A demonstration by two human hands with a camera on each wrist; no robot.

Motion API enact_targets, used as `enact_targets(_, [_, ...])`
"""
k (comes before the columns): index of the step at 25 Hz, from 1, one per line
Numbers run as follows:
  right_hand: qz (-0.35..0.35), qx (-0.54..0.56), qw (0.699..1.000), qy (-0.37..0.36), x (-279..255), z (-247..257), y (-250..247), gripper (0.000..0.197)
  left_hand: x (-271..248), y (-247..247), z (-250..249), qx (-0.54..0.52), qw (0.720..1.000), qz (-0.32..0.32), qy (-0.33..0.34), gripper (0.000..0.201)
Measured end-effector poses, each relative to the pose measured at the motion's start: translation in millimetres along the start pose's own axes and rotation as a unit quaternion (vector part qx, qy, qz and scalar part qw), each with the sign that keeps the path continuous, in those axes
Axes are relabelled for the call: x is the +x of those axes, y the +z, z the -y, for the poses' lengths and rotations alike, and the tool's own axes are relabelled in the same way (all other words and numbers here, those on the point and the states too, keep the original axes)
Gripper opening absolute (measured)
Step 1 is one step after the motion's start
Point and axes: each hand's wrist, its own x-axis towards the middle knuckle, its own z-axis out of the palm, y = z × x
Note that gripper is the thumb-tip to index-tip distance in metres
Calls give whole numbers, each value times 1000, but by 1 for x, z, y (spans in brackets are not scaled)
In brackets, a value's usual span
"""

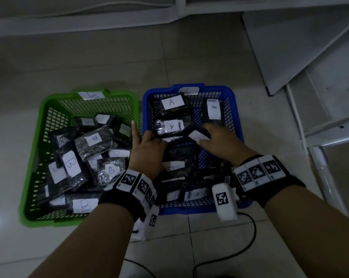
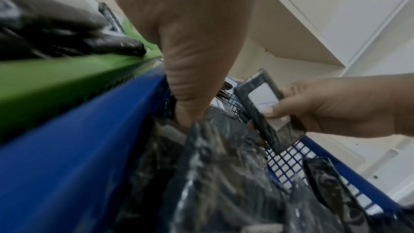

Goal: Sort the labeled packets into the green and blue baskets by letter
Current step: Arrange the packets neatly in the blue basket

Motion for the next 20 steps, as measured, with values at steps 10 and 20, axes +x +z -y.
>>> enact_targets(10, [21, 15, 999, 43, -2, -10, 15, 34, -15, -13, 19, -358, 922, -135, -57, 36])
enact_targets(20, [332, -61, 941, 23, 1, 13, 27, 66, -18, -7, 11, -475, 844, -213, -132, 31])
